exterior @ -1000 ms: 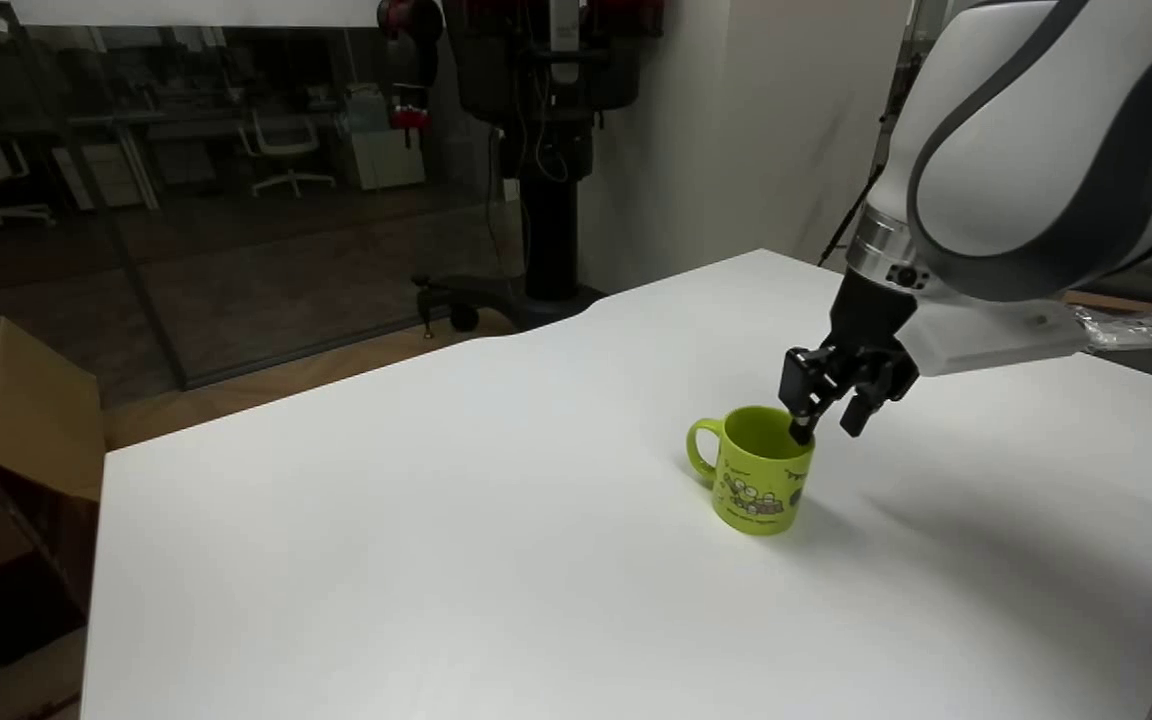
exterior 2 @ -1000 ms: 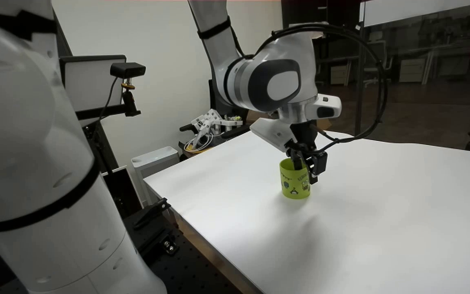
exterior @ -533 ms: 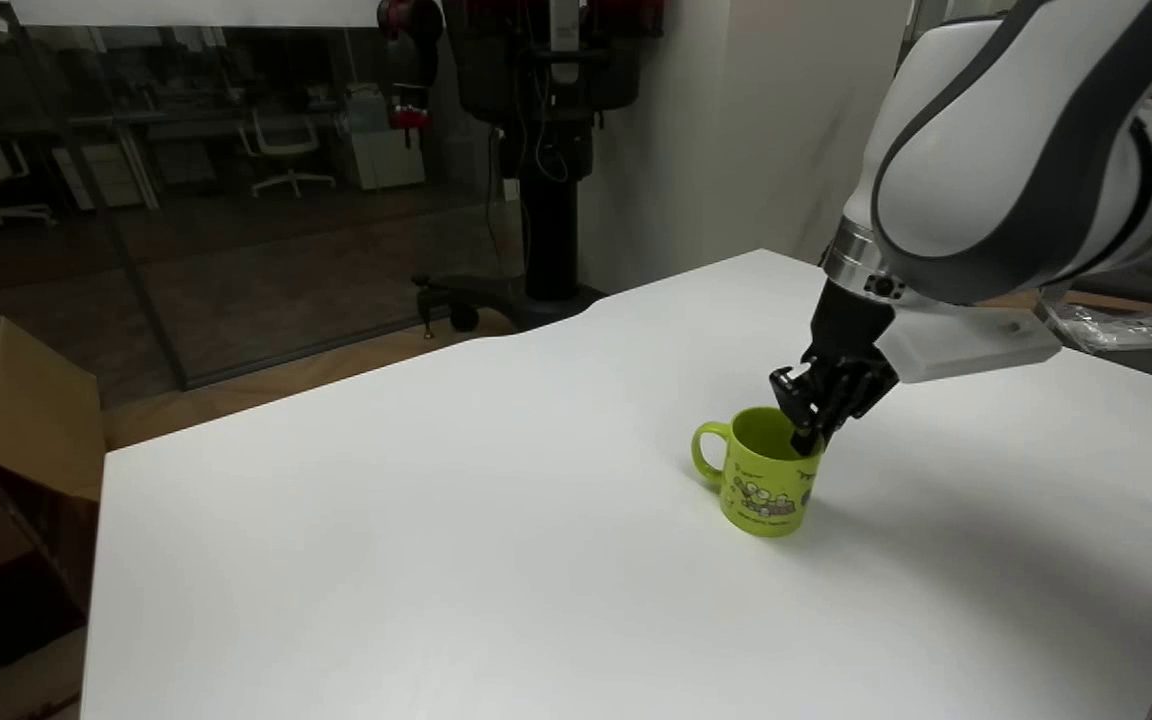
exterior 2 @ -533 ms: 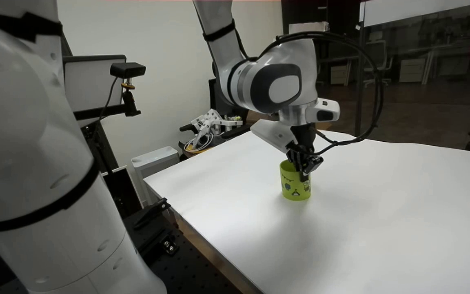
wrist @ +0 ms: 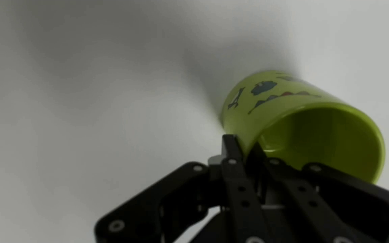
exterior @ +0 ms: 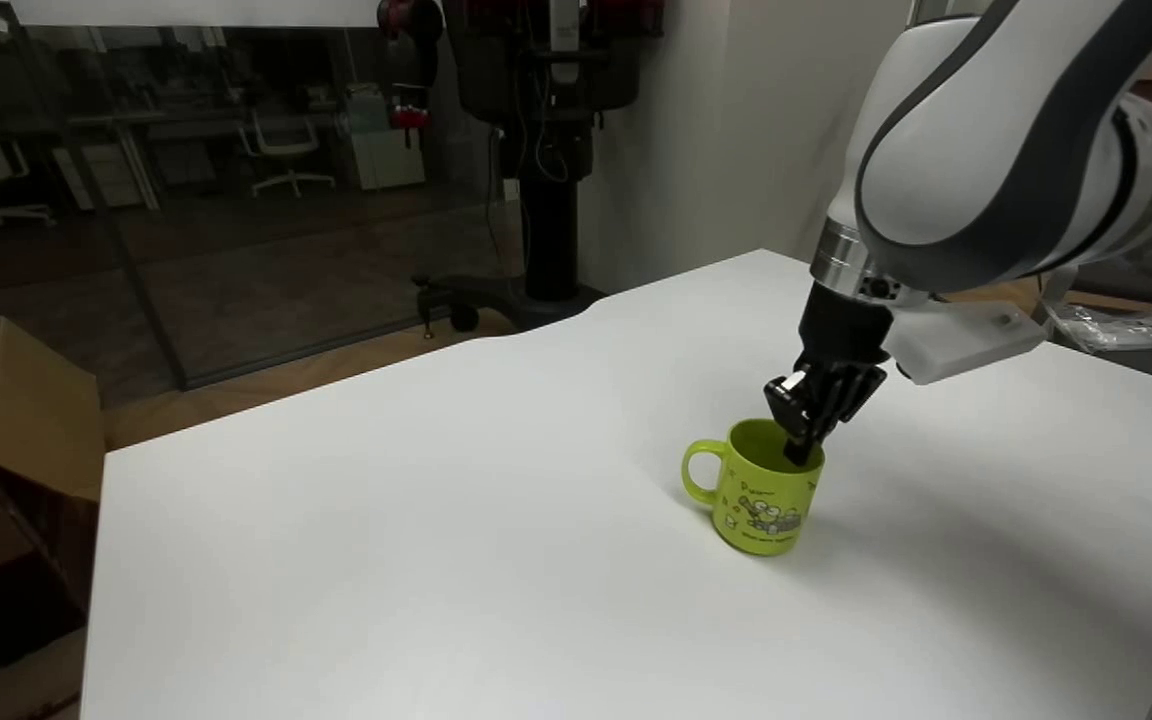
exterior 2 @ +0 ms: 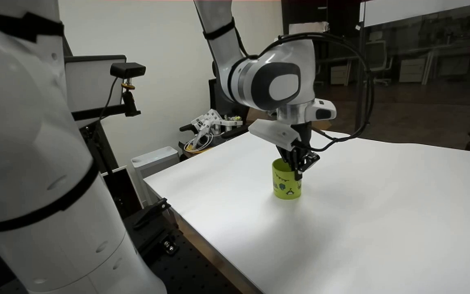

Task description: Move the yellow mug backwards

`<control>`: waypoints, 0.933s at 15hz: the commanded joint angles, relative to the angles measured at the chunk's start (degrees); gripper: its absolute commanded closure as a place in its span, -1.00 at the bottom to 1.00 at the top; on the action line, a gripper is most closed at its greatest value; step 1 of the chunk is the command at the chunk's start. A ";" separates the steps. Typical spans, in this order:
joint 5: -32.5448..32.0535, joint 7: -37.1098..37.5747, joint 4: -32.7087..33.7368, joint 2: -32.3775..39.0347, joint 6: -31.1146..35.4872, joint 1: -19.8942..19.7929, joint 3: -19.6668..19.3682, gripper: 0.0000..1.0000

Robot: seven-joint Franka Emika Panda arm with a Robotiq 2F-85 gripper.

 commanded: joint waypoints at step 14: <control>-3.11 29.29 14.96 8.80 -1.91 14.97 -18.65 0.95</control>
